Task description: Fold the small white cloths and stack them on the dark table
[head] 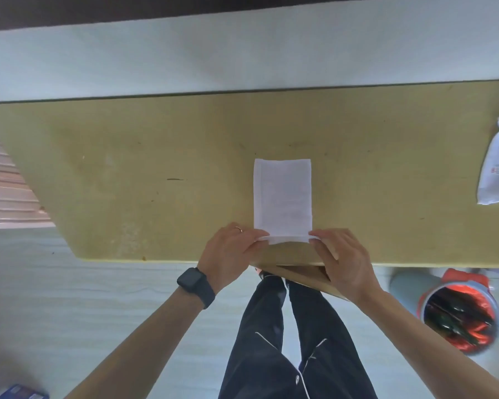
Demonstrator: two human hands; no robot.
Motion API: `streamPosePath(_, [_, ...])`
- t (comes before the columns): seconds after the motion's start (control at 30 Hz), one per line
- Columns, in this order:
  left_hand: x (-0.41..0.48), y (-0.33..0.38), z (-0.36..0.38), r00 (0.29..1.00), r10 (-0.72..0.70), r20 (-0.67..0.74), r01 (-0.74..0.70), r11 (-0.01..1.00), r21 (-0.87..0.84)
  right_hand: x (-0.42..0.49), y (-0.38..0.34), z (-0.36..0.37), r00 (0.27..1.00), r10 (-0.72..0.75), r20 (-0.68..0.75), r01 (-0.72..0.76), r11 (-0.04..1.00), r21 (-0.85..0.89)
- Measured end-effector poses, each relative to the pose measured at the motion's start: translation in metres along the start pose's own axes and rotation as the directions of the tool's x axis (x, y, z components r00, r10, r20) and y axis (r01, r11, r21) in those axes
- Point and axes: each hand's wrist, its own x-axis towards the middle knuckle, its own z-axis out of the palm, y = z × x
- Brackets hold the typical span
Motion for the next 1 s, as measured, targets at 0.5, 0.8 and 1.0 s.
streamPosePath(0.5, [0.128,-0.014,-0.003,0.902,-0.431,-0.011,0.388,0.822,-0.417,0.138,-0.008,0.027,0.855,0.519,0.002,-0.51,0.838,0.195])
streamPosePath(0.8, [0.136,-0.014,0.002,0.888,-0.448,-0.101,0.375,0.833,-0.406,0.149,-0.005,0.038,0.848,0.528,-0.049,-0.527,0.849,0.019])
streamPosePath(1.0, [0.142,-0.018,0.006,0.895,-0.421,-0.145,0.375,0.889,-0.263,0.154,-0.008,0.04,0.848,0.527,-0.061,-0.53,0.835,-0.151])
